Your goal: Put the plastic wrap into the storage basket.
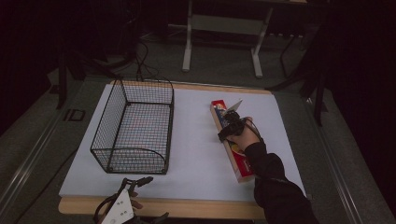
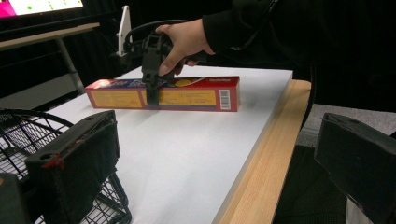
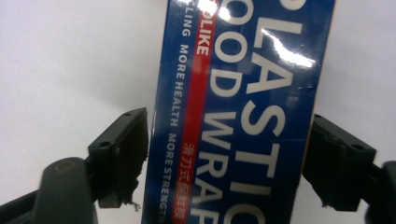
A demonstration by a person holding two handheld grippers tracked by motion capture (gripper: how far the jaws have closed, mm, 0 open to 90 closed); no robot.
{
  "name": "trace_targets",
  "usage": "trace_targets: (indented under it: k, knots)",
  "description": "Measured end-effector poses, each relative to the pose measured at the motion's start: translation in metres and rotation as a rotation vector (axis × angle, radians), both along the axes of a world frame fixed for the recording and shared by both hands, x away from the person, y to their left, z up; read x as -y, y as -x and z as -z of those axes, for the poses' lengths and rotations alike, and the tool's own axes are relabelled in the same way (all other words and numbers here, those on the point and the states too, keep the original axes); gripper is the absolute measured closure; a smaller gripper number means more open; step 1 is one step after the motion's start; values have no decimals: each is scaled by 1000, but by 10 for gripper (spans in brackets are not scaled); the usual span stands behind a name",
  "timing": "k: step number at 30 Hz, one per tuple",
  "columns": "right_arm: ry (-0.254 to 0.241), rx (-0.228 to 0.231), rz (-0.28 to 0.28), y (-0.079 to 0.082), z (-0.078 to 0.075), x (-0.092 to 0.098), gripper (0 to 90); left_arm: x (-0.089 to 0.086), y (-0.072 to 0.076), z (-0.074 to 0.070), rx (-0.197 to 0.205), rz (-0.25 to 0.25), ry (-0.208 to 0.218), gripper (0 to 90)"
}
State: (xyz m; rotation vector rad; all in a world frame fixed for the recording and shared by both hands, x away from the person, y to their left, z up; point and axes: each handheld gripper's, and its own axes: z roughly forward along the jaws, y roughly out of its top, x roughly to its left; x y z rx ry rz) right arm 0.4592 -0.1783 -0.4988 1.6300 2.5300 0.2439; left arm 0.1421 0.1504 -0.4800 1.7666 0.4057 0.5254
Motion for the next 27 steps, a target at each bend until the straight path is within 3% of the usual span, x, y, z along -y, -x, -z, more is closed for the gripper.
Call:
trace_targets:
  k: [4, 8, 15, 18, 27]
  knots:
    - [35, -20, 12, -4, 4, -1, 276, 0, 0, 0, 0, -1, -4, 5]
    - [32, -61, 12, -7, 7, -4, 368, 0, 0, 0, 0, -4, -3, 6]
    - [39, -79, 13, -9, 2, -7, 392, 0, 0, 1, -1, -2, -2, 6]
    - [35, -76, 9, -9, -2, -9, 394, 0, 0, 1, -2, -2, -4, 5]
    - [8, -7, 6, -11, -30, -9, 399, 0, 0, 1, -2, -2, -3, 5]
